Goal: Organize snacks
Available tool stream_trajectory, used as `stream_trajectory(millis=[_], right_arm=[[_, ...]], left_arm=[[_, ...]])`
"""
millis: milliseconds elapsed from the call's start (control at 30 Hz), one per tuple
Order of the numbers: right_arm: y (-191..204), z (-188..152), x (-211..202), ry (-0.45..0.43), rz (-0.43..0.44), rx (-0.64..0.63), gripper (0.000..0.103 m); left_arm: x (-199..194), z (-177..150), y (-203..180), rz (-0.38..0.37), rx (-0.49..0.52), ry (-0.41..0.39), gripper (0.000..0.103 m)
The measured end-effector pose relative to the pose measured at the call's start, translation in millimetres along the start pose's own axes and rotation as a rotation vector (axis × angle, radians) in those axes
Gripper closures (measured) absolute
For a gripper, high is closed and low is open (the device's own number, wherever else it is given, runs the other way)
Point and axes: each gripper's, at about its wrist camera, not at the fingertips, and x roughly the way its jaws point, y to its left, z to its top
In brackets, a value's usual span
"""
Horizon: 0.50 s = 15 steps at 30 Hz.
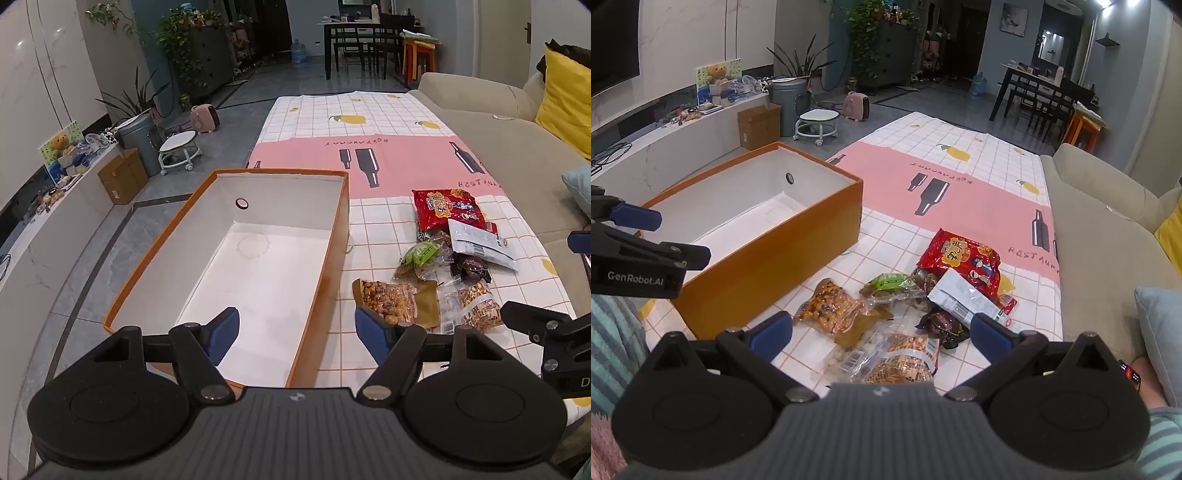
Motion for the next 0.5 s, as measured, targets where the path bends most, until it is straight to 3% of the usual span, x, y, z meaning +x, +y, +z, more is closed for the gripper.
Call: stream_trajectory(millis=[500], right_arm=[[8.1,1.8,2.5,0.007,-0.007,-0.016,0.004]], left_arm=[[1.3,-1.3,2.7,0.006,-0.012,0.015,0.018]])
